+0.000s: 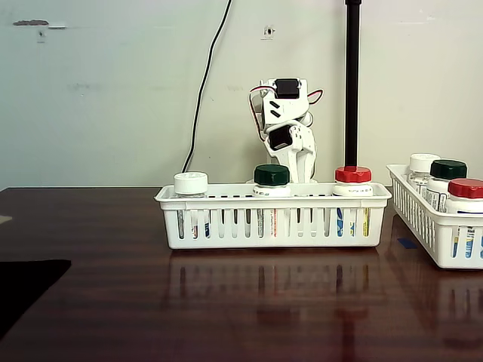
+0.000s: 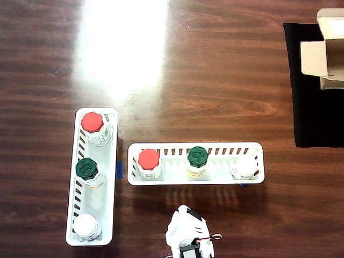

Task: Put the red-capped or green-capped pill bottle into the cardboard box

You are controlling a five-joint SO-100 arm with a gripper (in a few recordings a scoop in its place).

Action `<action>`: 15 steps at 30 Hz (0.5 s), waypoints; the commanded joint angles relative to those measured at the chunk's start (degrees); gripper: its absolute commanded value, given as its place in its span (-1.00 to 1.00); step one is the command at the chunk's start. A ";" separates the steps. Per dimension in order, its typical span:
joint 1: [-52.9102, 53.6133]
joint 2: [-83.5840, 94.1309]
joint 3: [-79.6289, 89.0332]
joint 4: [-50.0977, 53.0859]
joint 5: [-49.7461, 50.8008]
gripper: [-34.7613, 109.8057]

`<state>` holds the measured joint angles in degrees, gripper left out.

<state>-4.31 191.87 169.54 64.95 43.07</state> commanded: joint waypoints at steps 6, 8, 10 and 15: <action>4.04 5.01 0.09 -15.56 44.74 -0.53; 4.66 5.01 0.09 -15.47 44.74 -0.53; 5.19 5.01 0.09 -15.73 44.74 -0.53; 5.27 5.01 0.09 -16.44 44.91 -0.53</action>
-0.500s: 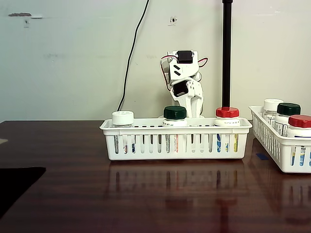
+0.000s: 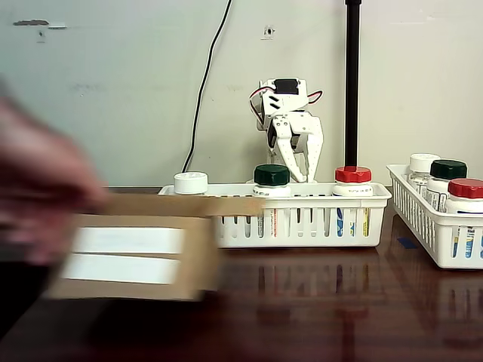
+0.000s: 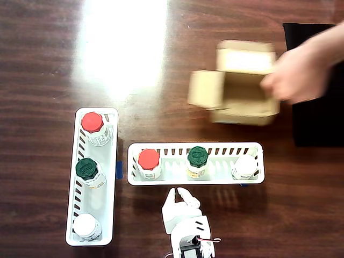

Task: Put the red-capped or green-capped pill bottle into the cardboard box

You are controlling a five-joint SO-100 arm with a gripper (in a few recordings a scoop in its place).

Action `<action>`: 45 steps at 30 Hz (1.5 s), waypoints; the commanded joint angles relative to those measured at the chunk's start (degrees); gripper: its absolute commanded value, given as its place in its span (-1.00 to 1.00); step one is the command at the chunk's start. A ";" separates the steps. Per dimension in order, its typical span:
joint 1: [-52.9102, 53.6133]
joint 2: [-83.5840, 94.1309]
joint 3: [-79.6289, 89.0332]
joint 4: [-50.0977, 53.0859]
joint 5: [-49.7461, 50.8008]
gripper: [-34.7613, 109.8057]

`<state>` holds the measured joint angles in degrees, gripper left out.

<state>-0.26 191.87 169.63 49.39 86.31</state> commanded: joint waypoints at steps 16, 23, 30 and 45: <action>0.35 5.01 0.00 -5.98 2.29 -0.53; -2.11 5.01 0.00 -10.11 3.34 -0.53; -6.59 5.01 -10.72 -2.11 4.66 -0.53; -25.31 -18.72 -32.43 -7.21 -0.09 -0.08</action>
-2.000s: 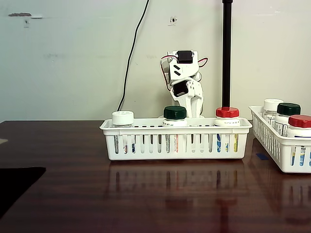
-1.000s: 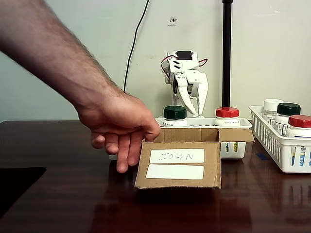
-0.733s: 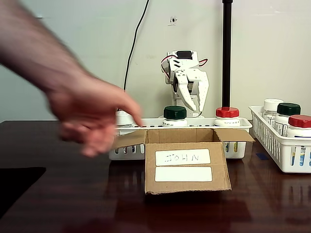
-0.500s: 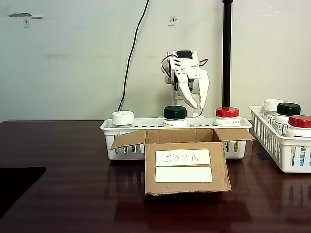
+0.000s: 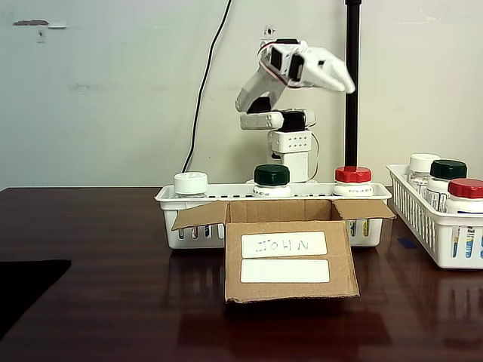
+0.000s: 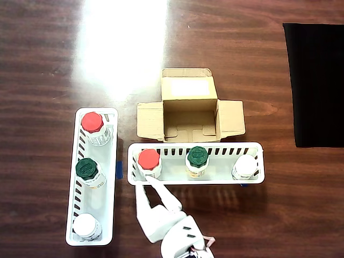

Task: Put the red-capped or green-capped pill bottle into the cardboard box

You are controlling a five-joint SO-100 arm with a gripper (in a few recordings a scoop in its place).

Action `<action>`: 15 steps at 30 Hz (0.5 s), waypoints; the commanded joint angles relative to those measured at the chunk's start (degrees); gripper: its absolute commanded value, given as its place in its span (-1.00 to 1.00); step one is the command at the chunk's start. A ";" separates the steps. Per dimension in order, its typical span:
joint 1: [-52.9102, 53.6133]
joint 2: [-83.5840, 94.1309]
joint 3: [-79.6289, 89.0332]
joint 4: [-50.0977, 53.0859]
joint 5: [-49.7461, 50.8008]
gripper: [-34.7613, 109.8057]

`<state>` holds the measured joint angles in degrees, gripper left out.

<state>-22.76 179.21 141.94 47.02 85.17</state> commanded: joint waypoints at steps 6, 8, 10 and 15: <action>-8.17 -16.08 -8.61 -13.27 1.23 0.42; -9.76 -18.02 -8.79 -16.26 1.05 0.54; -11.07 -20.39 -8.70 -19.25 1.32 0.65; -14.50 -25.75 -6.24 -29.36 2.02 0.80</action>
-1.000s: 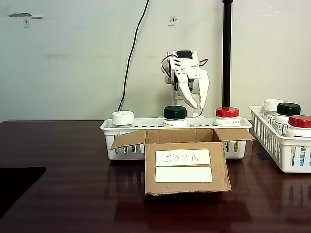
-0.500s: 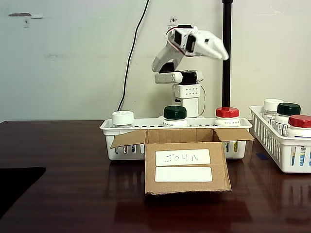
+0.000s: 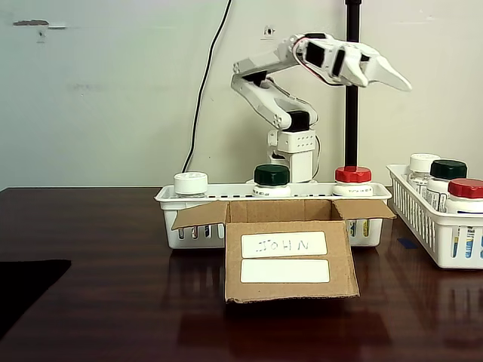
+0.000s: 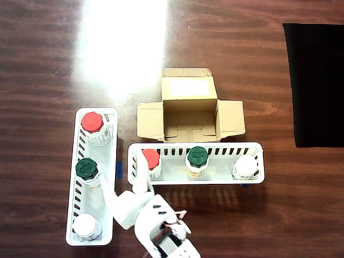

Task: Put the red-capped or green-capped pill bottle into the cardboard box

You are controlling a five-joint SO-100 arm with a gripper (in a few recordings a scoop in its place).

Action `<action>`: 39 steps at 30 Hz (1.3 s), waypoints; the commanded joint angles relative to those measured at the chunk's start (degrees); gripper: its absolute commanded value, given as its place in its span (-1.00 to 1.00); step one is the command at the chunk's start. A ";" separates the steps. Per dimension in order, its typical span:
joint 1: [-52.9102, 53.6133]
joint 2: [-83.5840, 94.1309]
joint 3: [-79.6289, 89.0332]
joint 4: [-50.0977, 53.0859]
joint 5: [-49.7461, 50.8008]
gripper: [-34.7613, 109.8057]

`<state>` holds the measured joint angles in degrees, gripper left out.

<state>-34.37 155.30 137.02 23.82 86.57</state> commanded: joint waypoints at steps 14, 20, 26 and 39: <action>-6.42 -34.28 2.55 -44.82 -2.37 0.82; -5.10 -48.60 0.26 -58.27 -2.20 0.82; -5.71 -51.06 1.58 -60.82 -2.81 0.82; -8.35 -59.41 1.49 -67.94 -6.86 0.82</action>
<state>-41.57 96.33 140.89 -40.34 79.98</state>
